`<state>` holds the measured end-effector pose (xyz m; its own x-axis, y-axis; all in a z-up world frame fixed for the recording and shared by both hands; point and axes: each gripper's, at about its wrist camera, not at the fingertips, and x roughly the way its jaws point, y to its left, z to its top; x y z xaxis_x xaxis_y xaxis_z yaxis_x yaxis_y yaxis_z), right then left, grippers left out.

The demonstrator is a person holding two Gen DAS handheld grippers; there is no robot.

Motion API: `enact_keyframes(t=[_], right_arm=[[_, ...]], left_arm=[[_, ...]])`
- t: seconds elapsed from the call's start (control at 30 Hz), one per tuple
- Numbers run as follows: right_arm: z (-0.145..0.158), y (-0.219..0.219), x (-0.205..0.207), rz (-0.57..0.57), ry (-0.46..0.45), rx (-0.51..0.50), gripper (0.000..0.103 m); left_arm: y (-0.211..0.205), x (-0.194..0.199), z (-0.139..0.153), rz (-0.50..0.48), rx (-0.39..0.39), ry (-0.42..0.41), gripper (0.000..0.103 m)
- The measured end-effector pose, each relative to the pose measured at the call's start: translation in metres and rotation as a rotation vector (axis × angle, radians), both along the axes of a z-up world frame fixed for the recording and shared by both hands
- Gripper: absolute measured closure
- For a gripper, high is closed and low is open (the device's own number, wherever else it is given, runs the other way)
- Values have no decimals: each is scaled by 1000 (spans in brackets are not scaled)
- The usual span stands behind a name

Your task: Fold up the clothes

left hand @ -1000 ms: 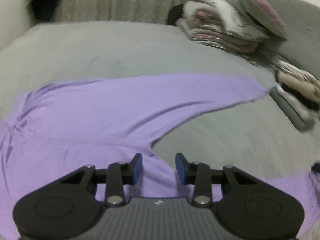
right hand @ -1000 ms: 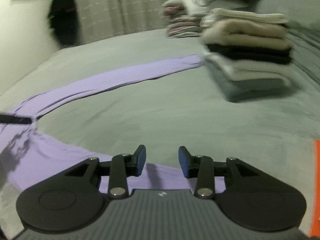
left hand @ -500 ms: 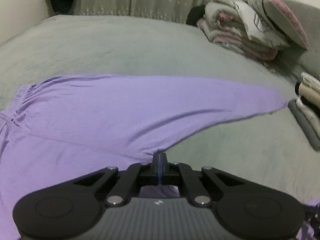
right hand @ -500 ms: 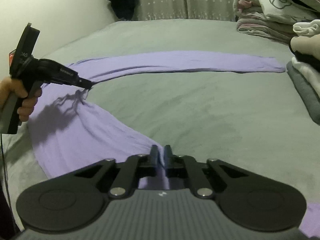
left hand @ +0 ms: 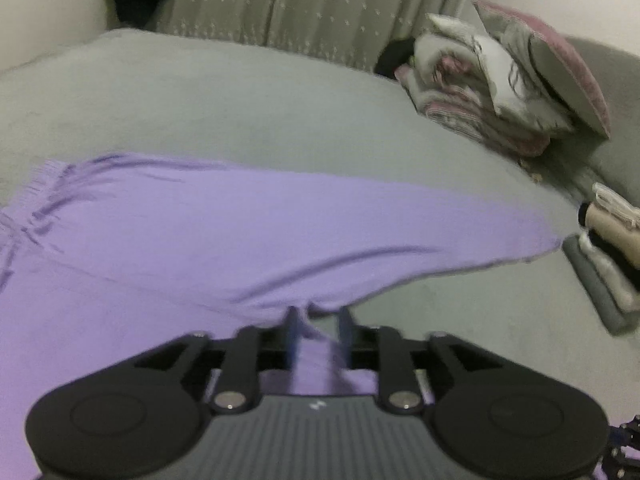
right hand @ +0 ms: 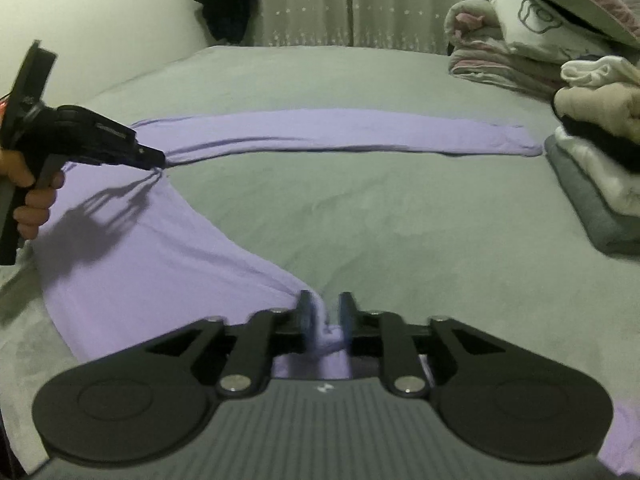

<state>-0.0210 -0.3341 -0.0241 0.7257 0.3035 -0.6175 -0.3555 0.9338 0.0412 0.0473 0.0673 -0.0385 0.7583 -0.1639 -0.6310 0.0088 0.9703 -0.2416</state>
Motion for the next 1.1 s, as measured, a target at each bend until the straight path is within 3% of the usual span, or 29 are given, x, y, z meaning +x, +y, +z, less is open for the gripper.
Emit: enact_keyframes(t=[0.07, 0.3, 0.7, 0.93, 1.1], right_arm=[[3, -2, -4, -6, -19, 14, 60], [10, 14, -10, 75, 0, 120, 60], [15, 97, -37, 389, -6, 133, 61], [14, 139, -51, 575, -3, 81, 61], [6, 153, -46, 615, 10, 19, 65]], left_arm=[[9, -6, 5, 22, -2, -14, 68], [51, -31, 11, 116, 19, -7, 65], [138, -81, 12, 303, 65, 45, 65], [184, -104, 14, 379, 26, 55, 66], [204, -107, 4, 376, -89, 108, 67]])
